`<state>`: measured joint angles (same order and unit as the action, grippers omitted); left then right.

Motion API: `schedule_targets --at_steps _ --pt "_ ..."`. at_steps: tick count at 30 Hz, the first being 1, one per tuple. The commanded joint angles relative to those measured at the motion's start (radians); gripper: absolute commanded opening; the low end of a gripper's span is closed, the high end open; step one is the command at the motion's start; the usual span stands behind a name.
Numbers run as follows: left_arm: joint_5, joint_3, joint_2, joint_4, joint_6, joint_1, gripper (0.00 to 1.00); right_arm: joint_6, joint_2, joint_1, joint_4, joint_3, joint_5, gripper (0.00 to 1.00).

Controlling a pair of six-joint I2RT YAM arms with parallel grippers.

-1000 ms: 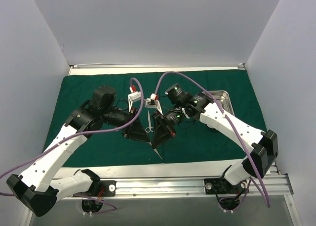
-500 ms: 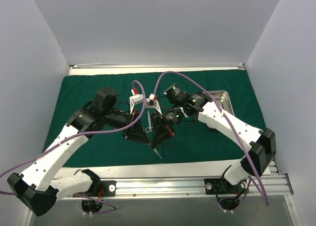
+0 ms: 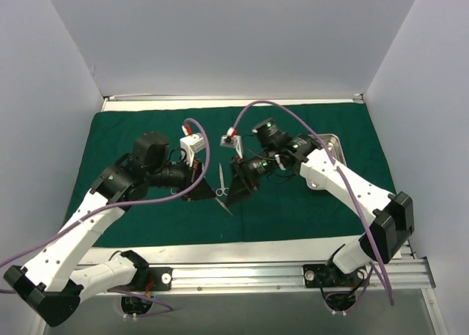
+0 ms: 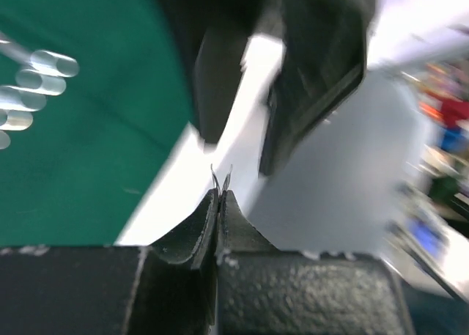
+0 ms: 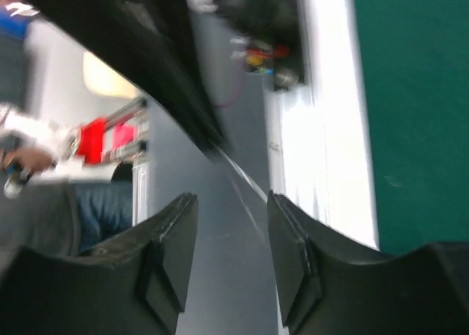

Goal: Open and lay out the surgical kit
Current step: Place the medical item in the surgical kit.

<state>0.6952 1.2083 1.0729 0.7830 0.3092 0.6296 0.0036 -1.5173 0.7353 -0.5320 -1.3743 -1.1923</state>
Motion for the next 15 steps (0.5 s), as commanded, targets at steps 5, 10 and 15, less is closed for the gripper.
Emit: schedule_targets --at_steps 5,10,15 --pt "-0.500 0.005 -0.116 -0.160 -0.148 -0.005 0.02 0.502 0.079 -0.189 0.087 0.021 0.390 0.55" --pt "-0.542 0.002 -0.097 -0.304 -0.306 -0.004 0.02 0.685 -0.055 -0.211 -0.071 -0.242 0.479 0.57" --pt "-0.549 0.033 -0.051 -0.372 -0.507 -0.005 0.02 1.002 -0.196 -0.221 -0.036 -0.416 0.455 0.56"
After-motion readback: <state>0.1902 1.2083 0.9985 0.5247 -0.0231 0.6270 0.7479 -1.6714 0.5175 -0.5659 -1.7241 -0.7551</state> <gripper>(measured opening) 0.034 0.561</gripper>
